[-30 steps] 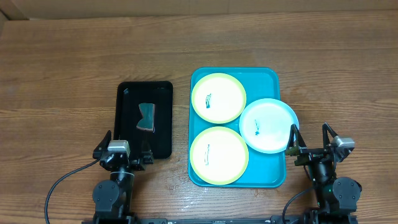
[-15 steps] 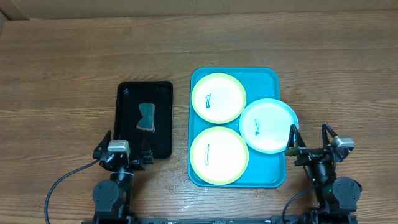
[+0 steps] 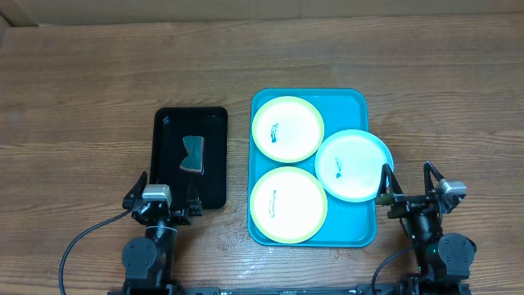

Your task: Clean dirty plates on tray and stack at the side

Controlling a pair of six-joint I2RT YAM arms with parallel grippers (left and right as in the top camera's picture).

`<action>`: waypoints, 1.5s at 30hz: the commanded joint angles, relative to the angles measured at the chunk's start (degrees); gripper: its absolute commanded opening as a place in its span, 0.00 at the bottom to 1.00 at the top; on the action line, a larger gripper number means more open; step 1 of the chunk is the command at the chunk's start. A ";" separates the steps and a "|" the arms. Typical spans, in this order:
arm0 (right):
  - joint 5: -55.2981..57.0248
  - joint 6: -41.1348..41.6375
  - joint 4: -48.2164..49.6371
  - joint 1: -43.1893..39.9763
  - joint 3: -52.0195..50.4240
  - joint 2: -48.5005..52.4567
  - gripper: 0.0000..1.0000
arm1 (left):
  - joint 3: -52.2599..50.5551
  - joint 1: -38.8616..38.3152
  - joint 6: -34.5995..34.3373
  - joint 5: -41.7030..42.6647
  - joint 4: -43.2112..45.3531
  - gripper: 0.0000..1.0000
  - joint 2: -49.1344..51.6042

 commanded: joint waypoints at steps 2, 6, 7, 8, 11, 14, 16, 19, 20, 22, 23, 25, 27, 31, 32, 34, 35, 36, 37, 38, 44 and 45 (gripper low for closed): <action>-0.35 -0.04 0.44 -0.52 -0.59 -0.46 1.00 | -0.20 -0.02 1.53 0.66 0.09 1.00 0.15; -0.37 -0.02 0.52 -0.52 -0.59 -0.46 1.00 | -0.20 -0.02 1.51 0.66 0.09 1.00 0.15; -0.37 -0.02 0.46 -0.52 -0.59 -0.46 1.00 | -0.20 -0.02 1.51 0.66 0.09 1.00 0.15; -0.35 -0.02 0.44 -0.52 -0.59 -0.46 1.00 | -0.20 -0.02 1.51 0.66 0.09 1.00 0.15; -0.37 -0.02 0.42 -0.52 -0.59 -0.46 1.00 | -0.20 -0.02 1.51 0.66 0.11 1.00 0.15; -0.50 0.02 0.50 -0.52 -0.59 -0.46 1.00 | -0.20 -0.02 1.49 0.79 0.11 1.00 0.15; -2.69 0.02 0.94 -0.52 -0.59 -0.46 1.00 | -0.20 -0.02 -0.02 2.16 0.11 1.00 0.15; -10.95 -0.02 2.73 -0.52 -0.24 -0.46 1.00 | -0.20 -0.02 -7.72 10.25 4.11 1.00 0.15; -13.49 -0.02 2.93 -0.52 0.48 -0.46 1.00 | -0.20 -0.02 -9.40 12.96 6.64 1.00 0.15; -16.22 0.02 1.99 -0.52 2.71 -0.46 1.00 | 0.20 -0.02 -9.75 16.90 12.44 1.00 0.15; -17.57 0.04 1.70 -0.52 4.09 -0.44 1.00 | 0.74 -0.02 -9.77 18.03 14.93 1.00 0.15; -19.39 0.20 0.72 -0.52 7.52 -0.15 1.00 | 2.78 -0.02 -10.21 18.14 17.73 1.00 0.15; -19.63 0.20 -1.68 -0.52 11.76 0.79 1.00 | 6.36 -0.02 -10.19 18.34 16.72 1.00 0.57; -19.43 0.63 -10.27 -0.52 24.15 7.13 1.00 | 20.55 -0.02 -10.34 18.38 3.04 1.00 6.23; -19.41 1.16 -13.35 -0.52 27.89 9.68 1.00 | 24.39 0.00 -10.29 18.38 -0.61 1.00 8.55; -19.45 1.53 -19.87 -0.52 35.26 15.39 1.00 | 32.17 -0.02 -10.10 18.78 -7.58 1.00 13.88; -19.45 1.53 -23.76 -0.52 39.47 18.80 1.00 | 36.54 -0.02 -10.10 19.37 -11.41 1.00 17.16; -19.47 1.51 -28.33 -0.52 44.04 22.45 1.00 | 41.07 -0.02 -10.08 20.39 -15.50 1.00 20.65; -19.47 1.49 -32.52 -0.52 48.00 25.62 1.00 | 44.85 -0.02 -10.08 21.38 -18.97 1.00 23.78; -19.52 1.49 -37.59 -0.52 52.63 29.29 1.00 | 49.46 -0.02 -10.08 23.41 -23.17 1.00 27.78; -20.57 1.55 -55.87 -0.48 69.44 44.96 1.00 | 66.60 -0.02 -9.27 33.86 -39.67 1.00 45.09; -21.27 1.84 -56.81 -0.48 70.14 46.27 1.00 | 68.04 -0.02 -9.27 34.25 -41.42 1.00 47.25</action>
